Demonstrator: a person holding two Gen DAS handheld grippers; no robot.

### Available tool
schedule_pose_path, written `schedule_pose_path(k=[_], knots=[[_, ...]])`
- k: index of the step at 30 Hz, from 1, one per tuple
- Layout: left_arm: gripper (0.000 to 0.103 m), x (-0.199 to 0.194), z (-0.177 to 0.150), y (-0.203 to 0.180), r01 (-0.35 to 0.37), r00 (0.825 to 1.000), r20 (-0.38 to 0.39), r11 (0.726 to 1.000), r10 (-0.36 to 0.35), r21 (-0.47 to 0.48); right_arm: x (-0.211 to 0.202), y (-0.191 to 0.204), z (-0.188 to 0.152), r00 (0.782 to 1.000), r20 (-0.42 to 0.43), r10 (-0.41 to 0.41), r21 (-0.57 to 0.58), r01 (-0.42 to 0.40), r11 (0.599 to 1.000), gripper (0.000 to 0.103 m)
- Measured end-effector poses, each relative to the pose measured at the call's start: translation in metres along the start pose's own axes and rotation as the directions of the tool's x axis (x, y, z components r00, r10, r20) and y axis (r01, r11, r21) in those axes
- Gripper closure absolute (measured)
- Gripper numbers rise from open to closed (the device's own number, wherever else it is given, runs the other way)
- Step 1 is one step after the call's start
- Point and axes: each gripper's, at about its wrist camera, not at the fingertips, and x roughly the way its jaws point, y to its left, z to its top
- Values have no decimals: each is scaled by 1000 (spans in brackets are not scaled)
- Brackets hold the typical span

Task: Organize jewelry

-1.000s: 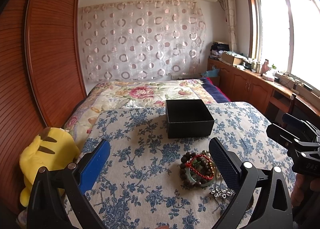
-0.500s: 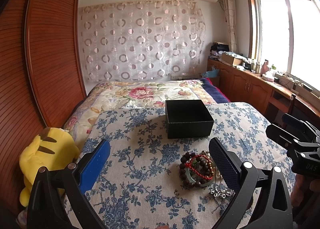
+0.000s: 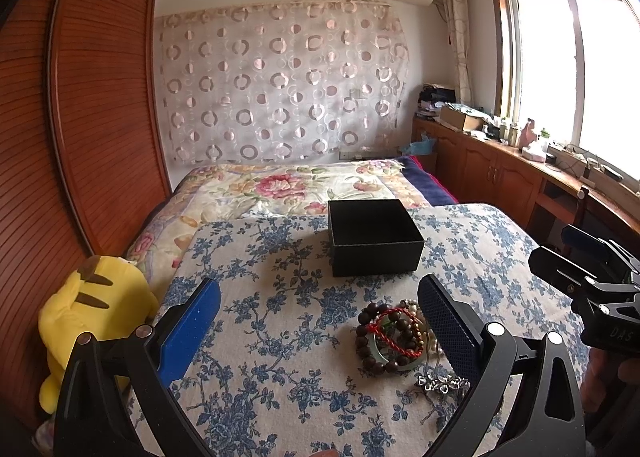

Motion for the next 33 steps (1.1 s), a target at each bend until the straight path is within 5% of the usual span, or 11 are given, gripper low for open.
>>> schedule_pose_path(k=[21, 28, 33], knots=[[8, 25, -22, 12, 38, 996, -84, 999, -39, -4, 9, -2, -15, 999, -40, 16, -16, -16, 1000, 2], [8, 43, -38, 17, 70, 986, -149, 998, -70, -5, 19, -12, -32, 993, -120, 19, -70, -28, 997, 3], [8, 56, -48, 13, 109, 975, -198, 994, -106, 5, 28, -15, -53, 977, -207, 40, -95, -61, 994, 14]])
